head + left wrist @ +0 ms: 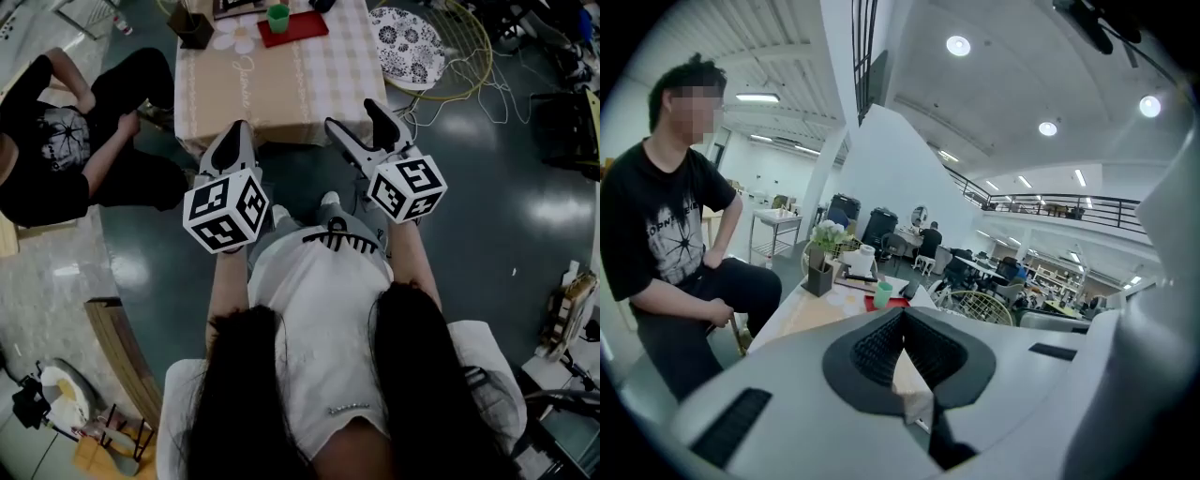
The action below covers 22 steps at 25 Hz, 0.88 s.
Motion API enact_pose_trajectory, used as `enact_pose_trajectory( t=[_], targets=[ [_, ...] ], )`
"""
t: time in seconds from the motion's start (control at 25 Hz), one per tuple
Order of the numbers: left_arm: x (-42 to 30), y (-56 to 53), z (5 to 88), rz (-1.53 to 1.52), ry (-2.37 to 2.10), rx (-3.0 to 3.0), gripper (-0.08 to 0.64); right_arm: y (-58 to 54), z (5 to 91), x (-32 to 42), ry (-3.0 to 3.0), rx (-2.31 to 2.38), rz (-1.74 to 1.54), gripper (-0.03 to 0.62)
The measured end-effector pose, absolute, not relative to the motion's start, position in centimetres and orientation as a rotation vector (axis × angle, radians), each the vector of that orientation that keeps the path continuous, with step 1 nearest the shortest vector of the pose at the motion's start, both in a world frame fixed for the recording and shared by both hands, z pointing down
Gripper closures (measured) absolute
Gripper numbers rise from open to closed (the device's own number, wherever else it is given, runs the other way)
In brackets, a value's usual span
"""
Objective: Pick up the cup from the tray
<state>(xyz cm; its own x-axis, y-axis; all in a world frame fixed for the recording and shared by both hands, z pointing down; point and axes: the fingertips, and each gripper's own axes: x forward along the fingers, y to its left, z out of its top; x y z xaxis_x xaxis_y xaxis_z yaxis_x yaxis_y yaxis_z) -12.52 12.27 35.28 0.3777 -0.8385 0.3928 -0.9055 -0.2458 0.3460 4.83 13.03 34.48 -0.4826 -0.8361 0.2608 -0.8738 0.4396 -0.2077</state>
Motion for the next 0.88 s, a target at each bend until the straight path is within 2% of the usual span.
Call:
enact_pose_trajectory(
  t=[0.28,0.88],
  targets=[
    [-15.5,11.5,35.5,0.147,-1.515,2.096,0.551,11.0,33.7,3.2,-2.558,1.535,0.337,0.192],
    [-17.2,4.1,38.0,0.169,-1.597,2.001,0.551,-1.4,38.5,2.1,-2.527,1.423,0.35,0.179]
  ],
)
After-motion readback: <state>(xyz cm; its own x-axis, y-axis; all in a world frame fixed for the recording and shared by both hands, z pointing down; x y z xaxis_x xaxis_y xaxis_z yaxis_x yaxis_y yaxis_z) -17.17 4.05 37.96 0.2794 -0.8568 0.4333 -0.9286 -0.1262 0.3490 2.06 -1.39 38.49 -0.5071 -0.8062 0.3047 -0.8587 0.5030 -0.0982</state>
